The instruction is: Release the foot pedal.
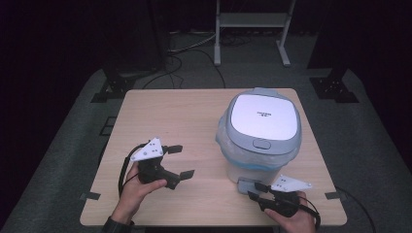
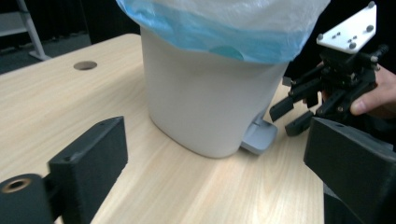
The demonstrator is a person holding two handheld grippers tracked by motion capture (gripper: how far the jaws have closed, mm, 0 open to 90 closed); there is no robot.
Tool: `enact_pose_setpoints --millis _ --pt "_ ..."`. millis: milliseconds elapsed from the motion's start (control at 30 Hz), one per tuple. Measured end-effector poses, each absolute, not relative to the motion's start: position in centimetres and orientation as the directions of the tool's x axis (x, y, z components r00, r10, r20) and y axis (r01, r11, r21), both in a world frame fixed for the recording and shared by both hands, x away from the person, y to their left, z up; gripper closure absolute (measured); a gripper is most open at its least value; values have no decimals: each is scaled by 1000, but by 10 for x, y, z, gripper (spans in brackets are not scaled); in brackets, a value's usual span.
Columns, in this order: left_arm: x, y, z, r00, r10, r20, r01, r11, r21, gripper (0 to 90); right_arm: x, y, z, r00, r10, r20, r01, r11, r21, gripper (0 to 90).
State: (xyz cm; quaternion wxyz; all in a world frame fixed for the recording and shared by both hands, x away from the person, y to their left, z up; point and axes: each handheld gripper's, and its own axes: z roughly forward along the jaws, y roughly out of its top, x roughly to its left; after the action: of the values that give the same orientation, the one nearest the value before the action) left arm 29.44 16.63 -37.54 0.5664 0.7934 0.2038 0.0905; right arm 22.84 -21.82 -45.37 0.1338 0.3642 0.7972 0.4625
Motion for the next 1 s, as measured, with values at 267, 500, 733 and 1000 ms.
enact_pose_setpoints --millis 267,500,733,1000 --pt "282 178 -386 888 456 -59 227 -323 919 24 223 -231 -452 -670 731 128 479 294 827 542" --pt "276 195 -400 865 498 -61 263 -345 901 24 219 -248 -453 -637 761 123 495 282 821 533" --pt "271 211 -414 836 545 -55 300 -371 879 23 218 -265 -453 -597 794 111 506 266 820 517" --pt "269 225 -433 799 599 -44 352 -407 843 23 226 -282 -460 -562 824 71 513 280 811 460"
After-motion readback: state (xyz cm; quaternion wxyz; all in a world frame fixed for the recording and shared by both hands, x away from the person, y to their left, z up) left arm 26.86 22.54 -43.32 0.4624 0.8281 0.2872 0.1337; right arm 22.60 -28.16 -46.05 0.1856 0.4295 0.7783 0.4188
